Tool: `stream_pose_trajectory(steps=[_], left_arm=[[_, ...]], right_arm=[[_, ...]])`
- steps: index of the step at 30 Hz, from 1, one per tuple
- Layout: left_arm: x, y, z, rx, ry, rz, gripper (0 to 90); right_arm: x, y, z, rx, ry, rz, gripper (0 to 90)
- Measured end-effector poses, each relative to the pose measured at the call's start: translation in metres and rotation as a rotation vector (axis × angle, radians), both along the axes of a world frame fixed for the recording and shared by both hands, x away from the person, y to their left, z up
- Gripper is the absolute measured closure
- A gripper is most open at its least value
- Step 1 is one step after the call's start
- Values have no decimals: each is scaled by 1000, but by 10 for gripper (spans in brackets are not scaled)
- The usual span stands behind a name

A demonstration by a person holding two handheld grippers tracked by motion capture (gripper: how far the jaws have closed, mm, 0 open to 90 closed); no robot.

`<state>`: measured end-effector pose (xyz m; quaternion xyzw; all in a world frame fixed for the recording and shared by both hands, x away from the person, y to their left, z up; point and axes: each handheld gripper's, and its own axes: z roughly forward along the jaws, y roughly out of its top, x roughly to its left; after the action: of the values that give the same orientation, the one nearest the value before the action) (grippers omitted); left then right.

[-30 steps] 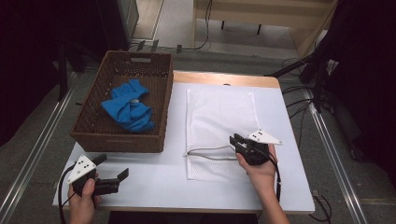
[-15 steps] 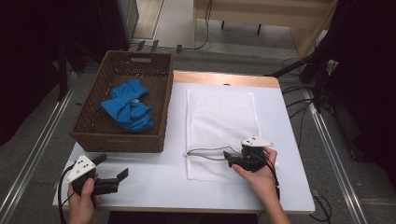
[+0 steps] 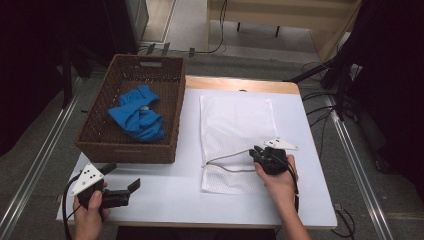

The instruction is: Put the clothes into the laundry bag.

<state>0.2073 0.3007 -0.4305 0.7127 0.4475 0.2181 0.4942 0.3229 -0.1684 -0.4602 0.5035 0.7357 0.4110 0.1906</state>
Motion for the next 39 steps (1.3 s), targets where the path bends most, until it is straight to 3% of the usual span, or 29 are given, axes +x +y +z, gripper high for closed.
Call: stream_pose_trajectory(steps=[4,11,19,27,30,34,39], left_arm=[[1,-9,13,-6,-4,-12,0],[6,-16,30,0,-18,-9,0],[18,-16,53,-4,-27,12,0],[32,-11,60,-5,-6,41,0],[39,-12,64,-18,-4,54,0],[45,-14,67,-31,-2,61,0],[57,-14,72,-15,4,69,0]], right_arm=[[-1,-3,1,28,-11,17,877],[-4,-1,2,39,-24,54,886],[-6,-2,-2,61,0,69,888],[-8,-3,-2,66,-10,72,890],[-8,-7,-1,97,6,71,889],[-8,-6,0,90,5,74,886],[-9,-5,1,94,4,80,884]])
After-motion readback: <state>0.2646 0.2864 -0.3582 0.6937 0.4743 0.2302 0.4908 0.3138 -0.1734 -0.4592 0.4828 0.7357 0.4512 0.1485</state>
